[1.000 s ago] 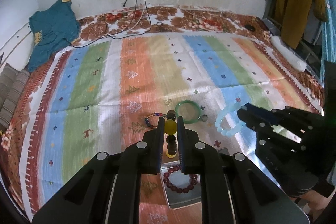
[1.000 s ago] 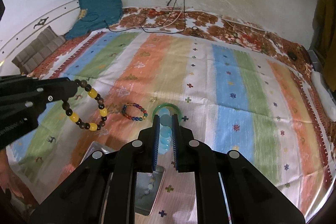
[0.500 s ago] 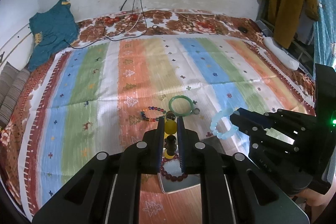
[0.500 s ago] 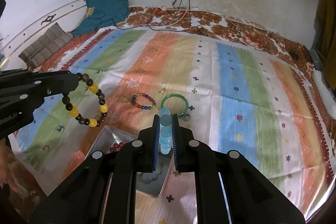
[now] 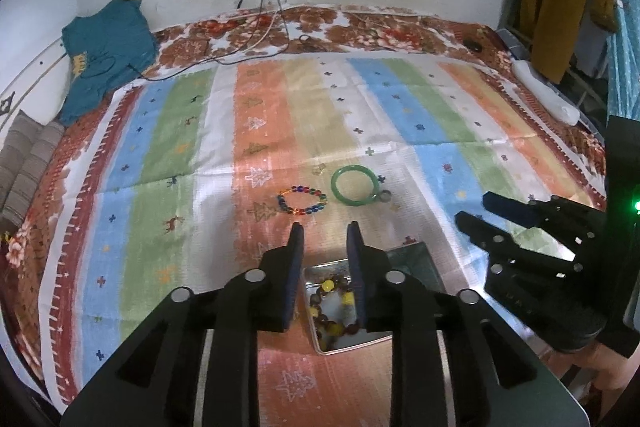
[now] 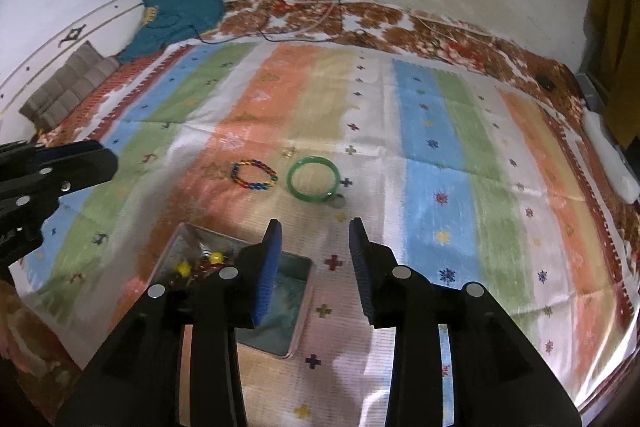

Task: Organize jewelry
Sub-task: 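Lower both held bracelets into the silver tin and open both grippers, then move both open grippers over the multicolor bracelet and the green bangle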

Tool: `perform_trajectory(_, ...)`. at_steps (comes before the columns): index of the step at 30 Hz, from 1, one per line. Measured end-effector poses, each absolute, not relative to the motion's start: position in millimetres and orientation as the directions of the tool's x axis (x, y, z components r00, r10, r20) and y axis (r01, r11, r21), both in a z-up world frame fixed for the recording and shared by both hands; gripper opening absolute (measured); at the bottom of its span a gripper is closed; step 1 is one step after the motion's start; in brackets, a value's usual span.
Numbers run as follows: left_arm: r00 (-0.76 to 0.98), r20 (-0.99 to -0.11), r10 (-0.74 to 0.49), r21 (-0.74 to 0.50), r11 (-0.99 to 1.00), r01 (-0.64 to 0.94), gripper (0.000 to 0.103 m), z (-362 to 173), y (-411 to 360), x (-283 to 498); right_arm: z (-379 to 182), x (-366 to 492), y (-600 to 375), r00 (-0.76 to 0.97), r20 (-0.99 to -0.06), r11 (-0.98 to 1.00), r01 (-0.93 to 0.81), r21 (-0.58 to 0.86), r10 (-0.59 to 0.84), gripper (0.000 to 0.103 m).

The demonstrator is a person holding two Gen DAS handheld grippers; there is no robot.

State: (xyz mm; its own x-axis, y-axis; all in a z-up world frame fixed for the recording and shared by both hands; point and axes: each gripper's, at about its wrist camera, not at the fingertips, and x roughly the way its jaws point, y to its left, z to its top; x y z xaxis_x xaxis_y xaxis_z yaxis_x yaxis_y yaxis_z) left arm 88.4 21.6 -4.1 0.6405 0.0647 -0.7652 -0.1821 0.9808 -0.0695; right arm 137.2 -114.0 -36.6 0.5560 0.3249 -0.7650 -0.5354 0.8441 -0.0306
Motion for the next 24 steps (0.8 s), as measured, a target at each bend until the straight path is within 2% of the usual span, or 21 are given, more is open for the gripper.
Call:
perform_trajectory(13, 0.566, -0.814, 0.132, -0.026, 0.965, -0.261, 0.054, -23.2, 40.8, 115.4, -48.1, 171.1, -110.1, 0.533, -0.803, 0.872, -0.489, -0.034, 0.268, 0.052)
perform_trajectory(15, 0.555, -0.820, 0.138, -0.018, 0.964, -0.267, 0.059, -25.9, 42.9, 120.4, -49.4, 175.1, -110.5, 0.530, -0.806, 0.875, -0.484, -0.033, 0.262, 0.058)
perform_trajectory(18, 0.535, -0.832, 0.148, -0.011, 0.960, -0.281, 0.063, -31.0, 48.5, 130.7, -53.1, 183.4, -108.0, 0.527, -0.813, 0.876, -0.481, -0.047, 0.246, 0.064)
perform_trajectory(24, 0.506, -0.847, 0.162, -0.002, 0.952, -0.307, 0.066, -40.5, 60.7, 149.1, -62.1, 205.0, -104.9, 0.505, -0.833, 0.884, -0.465, -0.041, 0.227, 0.065)
